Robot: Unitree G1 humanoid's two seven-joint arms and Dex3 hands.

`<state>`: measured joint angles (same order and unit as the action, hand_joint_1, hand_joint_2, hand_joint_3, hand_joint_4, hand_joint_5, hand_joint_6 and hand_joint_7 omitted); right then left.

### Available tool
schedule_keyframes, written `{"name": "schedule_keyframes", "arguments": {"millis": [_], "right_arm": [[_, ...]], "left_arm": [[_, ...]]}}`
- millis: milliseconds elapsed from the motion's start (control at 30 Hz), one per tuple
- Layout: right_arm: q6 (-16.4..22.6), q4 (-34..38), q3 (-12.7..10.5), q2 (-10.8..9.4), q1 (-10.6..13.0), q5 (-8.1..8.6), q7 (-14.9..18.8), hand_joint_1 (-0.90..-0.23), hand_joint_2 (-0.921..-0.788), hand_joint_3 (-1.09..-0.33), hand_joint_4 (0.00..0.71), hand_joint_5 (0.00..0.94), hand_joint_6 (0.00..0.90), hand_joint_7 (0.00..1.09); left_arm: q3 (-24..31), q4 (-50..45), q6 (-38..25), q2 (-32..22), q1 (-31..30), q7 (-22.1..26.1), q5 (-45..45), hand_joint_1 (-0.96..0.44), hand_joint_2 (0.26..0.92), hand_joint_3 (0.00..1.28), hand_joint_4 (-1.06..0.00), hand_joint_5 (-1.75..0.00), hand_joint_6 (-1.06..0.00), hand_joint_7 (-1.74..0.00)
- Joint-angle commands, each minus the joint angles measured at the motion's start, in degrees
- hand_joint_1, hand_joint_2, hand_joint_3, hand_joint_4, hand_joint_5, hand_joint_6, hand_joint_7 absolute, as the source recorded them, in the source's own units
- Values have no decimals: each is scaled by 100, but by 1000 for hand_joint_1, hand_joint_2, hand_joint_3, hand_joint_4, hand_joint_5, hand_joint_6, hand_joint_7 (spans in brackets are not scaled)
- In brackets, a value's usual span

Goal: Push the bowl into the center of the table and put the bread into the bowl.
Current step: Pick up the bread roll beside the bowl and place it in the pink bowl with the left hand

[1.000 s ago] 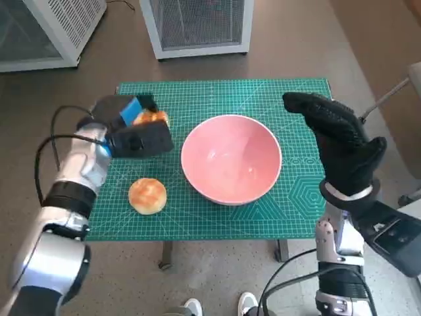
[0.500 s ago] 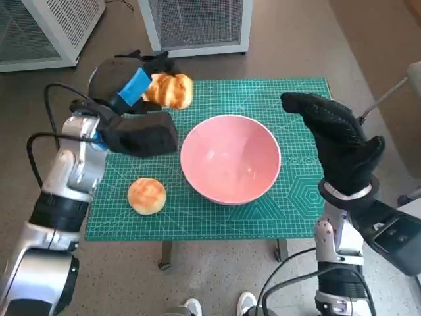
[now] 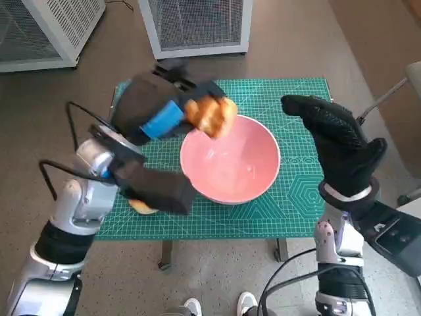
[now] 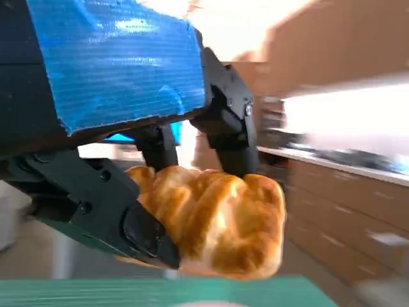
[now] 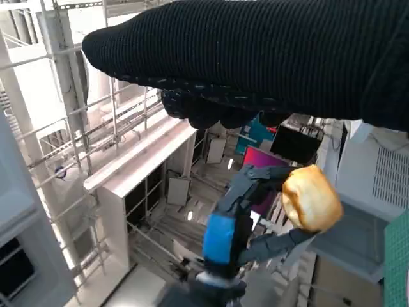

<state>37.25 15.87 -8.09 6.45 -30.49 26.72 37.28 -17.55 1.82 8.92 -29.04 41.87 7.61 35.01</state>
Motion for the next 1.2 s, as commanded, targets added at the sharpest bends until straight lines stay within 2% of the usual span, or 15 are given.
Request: {"name": "schedule_keyframes", "arguments": {"millis": [33,267,500,600,633,667,700,733,767,867,1000,1200], "right_arm": [[-32,-4,3,31,163,-58,17,-528,-921,-528,368,6,72,613],[-3,13,23,14,186,-120,-14,-524,-921,-549,369,5,68,611],[-65,-51,26,36,235,-121,-42,-523,-921,-556,368,4,66,613],[-92,-94,26,43,260,-130,-66,-514,-921,-558,368,3,68,616],[-88,-94,23,45,265,-137,-70,-513,-921,-558,368,3,70,618],[-85,-96,22,46,269,-142,-74,-514,-921,-558,368,3,72,619],[-84,-101,22,46,274,-146,-77,-515,-921,-558,368,3,72,620],[-77,-101,20,46,277,-158,-86,-516,-921,-557,368,3,72,620],[-74,-105,21,45,281,-168,-93,-518,-921,-557,368,3,72,621],[-83,-131,30,43,290,-198,-124,-525,-921,-557,369,3,69,620],[-91,-145,37,30,301,-214,-126,-530,-921,-556,369,3,62,617],[-95,-149,46,26,296,-245,-144,-532,-921,-557,369,3,58,614]], "left_arm": [[-161,208,272,57,-133,185,6,1,920,38,-737,-1067,-644,-1189],[-413,616,440,203,-71,348,209,0,920,31,-737,-1155,-668,-1080],[-490,854,434,355,-116,463,208,0,919,35,-733,-1139,-661,-1109],[-464,791,234,402,-192,645,179,1,920,106,-642,-1199,-583,-1221],[-446,698,114,406,-247,741,180,0,921,169,-561,-1268,-520,-1299],[-432,625,32,408,-286,807,184,-18,877,173,-469,-1010,-444,-1063],[-422,571,-25,409,-313,853,189,-25,868,162,-460,-873,-438,-940],[-422,496,-81,388,-336,907,225,-36,848,126,-434,-603,-427,-704],[-421,442,-117,373,-352,944,251,-54,843,98,-422,-409,-422,-532],[-408,199,-225,237,-387,1154,353,-127,820,45,-314,-134,-357,-276],[-278,-115,-329,145,-447,1470,194,-230,803,18,-200,-28,-295,-149],[88,-881,-591,-4,-704,1944,-191,-328,803,11,-149,-4,-265,-103]]}}
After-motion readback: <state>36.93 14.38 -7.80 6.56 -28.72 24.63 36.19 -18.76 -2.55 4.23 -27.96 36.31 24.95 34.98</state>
